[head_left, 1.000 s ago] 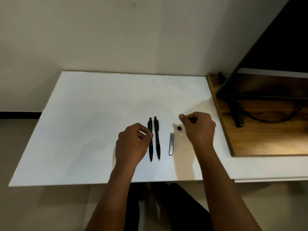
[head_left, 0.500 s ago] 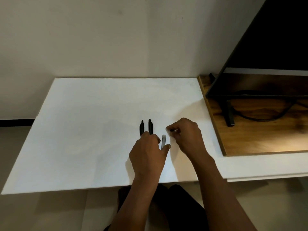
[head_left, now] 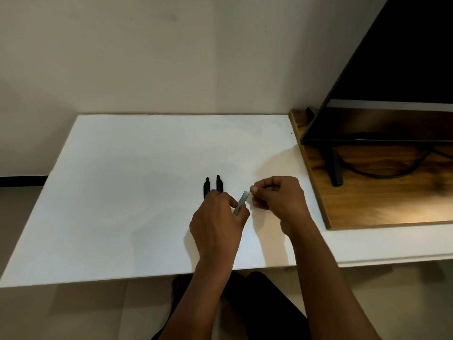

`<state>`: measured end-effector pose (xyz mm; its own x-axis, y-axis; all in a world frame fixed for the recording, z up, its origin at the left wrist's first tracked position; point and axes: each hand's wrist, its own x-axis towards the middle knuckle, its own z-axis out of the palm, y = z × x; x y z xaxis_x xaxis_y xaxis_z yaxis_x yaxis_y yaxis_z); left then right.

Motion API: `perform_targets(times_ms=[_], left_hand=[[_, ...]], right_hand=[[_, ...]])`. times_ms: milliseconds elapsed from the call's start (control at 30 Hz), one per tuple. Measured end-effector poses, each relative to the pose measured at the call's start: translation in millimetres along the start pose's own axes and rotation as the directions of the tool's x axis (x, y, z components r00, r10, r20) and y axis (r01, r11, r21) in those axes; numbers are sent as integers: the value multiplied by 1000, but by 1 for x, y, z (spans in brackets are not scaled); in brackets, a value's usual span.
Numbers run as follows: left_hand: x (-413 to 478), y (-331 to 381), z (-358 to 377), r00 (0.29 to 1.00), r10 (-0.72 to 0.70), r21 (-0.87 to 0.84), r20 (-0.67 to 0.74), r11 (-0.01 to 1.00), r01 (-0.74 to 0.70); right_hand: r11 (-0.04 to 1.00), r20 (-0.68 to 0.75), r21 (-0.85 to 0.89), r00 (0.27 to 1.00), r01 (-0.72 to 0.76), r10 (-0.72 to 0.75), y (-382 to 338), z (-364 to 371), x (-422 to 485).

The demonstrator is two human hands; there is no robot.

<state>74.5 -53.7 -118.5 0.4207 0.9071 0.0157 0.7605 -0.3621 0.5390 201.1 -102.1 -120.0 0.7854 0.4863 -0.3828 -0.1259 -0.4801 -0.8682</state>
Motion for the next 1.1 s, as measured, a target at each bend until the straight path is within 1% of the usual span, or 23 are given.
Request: perform_targets(times_ms=[33, 67, 100, 167, 267, 433, 567, 767, 1100], left_hand=[[2, -1, -2, 1000, 11, -29, -18, 1000, -11], [4, -2, -3, 999, 24, -50, -36, 998, -26], [5, -3, -4, 998, 37, -64, -53, 997, -40], [7, -6, -5, 995, 63, -66, -84, 995, -68], [7, -7, -7, 991, 90, -35, -103, 995, -94], [8, -8, -9, 985, 132, -14, -108, 991, -134], [10, -12, -8, 983, 154, -37, -105, 987, -159], [12, -17, -8, 981, 168, -68, -96, 982, -175], [14, -20, -9, 980, 175, -92, -91, 979, -183]], right_hand=[[986, 58, 158, 997, -61, 53, -4, -3, -2], [963, 110, 250, 991, -101, 75, -8, -6, -4], [946, 149, 300, 986, -122, 80, -11, -8, -6], [929, 195, 345, 978, -135, 70, -15, -8, -8], [919, 220, 373, 975, -126, 44, -16, -6, -9], [916, 212, 390, 977, -94, 10, -15, -4, -8], [927, 235, 371, 971, -55, -37, -17, -4, -9], [949, 220, 314, 970, 30, -103, -17, 1, -9], [934, 209, 358, 975, 1, -81, -18, 4, -9]])
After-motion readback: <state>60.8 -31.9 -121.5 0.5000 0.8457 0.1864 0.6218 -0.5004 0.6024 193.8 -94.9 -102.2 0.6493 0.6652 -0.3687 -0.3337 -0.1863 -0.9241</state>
